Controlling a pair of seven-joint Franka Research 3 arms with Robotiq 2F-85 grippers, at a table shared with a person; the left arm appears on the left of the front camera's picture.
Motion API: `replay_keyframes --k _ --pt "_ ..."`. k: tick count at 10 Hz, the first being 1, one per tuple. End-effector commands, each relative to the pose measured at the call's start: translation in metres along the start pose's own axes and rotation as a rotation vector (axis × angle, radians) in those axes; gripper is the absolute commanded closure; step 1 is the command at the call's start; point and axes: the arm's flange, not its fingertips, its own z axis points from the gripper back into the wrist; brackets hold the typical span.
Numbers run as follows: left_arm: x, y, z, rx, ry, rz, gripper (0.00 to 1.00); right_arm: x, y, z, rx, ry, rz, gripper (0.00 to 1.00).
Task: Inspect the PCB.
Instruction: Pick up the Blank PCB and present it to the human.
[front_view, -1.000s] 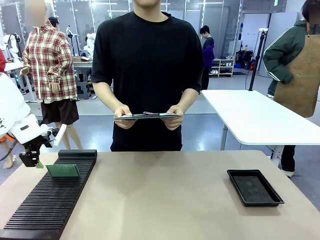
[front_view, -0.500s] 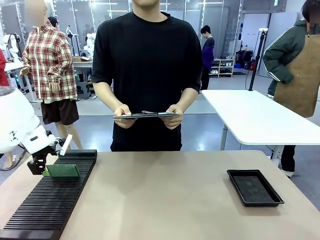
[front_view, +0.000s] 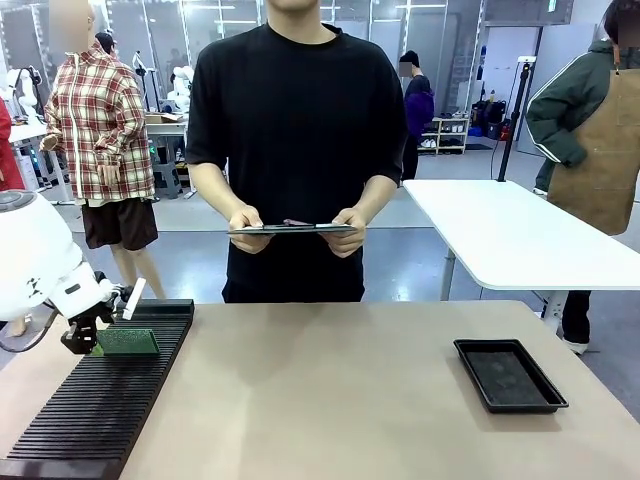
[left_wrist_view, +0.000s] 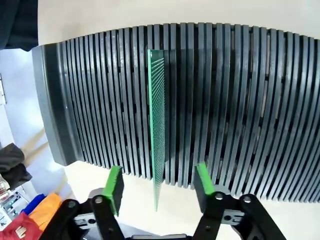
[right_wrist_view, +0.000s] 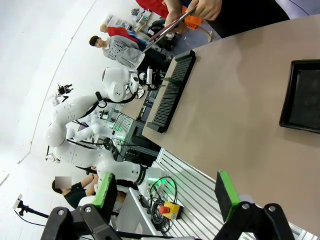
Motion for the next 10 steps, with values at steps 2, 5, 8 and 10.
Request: replay_keyframes --k 2,5,8,10 --pt "-0.001 0.006 -0.009 0.008 0.011 0.016 1.0 0.0 0.0 0.001 0.004 -0.004 0.002 0.0" --pt "-0.005 0.007 -0.005 -0.033 -0.006 -0.002 1.0 0.0 0.0 0.001 0.004 -0.004 0.002 0.0" --pt "-0.007 0.007 -0.003 -0.075 -0.029 -0.009 1.0 0.0 0.0 0.001 0.004 -0.004 0.002 0.0" --pt "-0.008 0.009 0.001 -0.093 -0.053 0.016 1.0 0.0 0.0 0.001 0.004 -0.004 0.002 0.0"
